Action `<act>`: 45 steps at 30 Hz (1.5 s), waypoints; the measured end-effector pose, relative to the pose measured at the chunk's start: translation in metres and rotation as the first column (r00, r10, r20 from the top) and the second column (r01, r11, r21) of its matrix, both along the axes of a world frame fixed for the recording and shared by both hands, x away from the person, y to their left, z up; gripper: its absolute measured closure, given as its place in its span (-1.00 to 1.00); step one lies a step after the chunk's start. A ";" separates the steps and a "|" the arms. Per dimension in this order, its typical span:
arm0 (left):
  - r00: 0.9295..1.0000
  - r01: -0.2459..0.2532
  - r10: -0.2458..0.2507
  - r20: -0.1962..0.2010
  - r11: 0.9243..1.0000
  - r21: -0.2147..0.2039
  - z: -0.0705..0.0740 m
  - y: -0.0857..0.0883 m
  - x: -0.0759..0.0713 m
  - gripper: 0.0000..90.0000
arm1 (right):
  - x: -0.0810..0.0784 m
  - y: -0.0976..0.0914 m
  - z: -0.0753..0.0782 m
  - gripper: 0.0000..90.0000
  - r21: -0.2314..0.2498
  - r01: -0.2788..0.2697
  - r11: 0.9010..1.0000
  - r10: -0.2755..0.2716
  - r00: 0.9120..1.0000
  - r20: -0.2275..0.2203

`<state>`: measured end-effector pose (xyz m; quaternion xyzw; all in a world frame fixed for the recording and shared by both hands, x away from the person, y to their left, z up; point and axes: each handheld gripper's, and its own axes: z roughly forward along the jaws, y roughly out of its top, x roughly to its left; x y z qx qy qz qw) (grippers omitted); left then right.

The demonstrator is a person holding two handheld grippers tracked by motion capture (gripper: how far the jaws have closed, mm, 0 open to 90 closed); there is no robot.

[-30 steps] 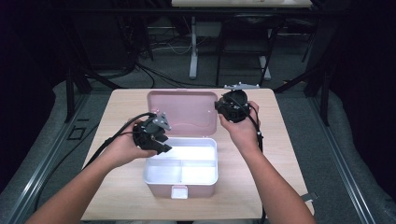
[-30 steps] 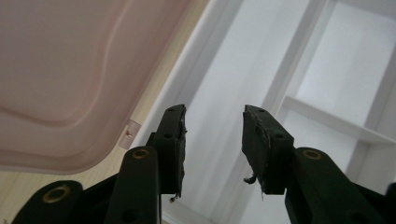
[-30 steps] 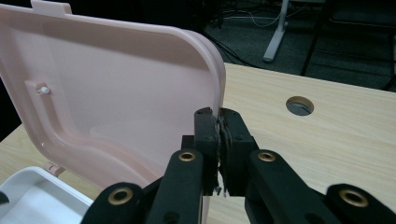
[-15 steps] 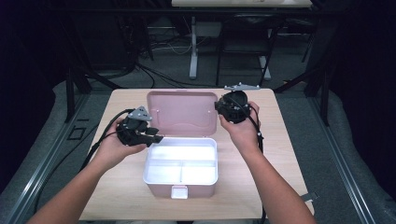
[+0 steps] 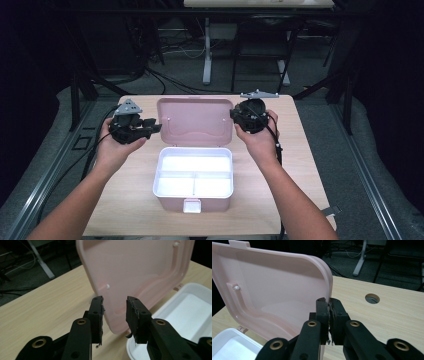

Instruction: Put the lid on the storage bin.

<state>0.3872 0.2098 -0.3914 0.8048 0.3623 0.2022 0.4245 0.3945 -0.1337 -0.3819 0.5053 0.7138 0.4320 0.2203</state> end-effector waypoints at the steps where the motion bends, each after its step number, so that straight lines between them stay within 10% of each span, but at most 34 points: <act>1: 1.000 -0.010 0.010 0.003 1.000 -0.009 0.000 0.000 0.002 0.46 | 0.000 0.000 0.000 0.93 0.000 -0.002 1.000 0.002 1.000 0.001; 17: 0.996 -0.050 0.059 0.073 0.991 -0.120 0.007 -0.004 0.020 0.52 | -0.003 0.000 0.000 0.93 0.009 -0.005 1.000 0.005 1.000 0.020; 45: 0.990 -0.069 0.085 0.110 0.987 -0.146 0.007 -0.005 0.013 0.77 | -0.001 -0.003 0.009 0.80 0.067 -0.040 0.997 0.036 0.997 0.068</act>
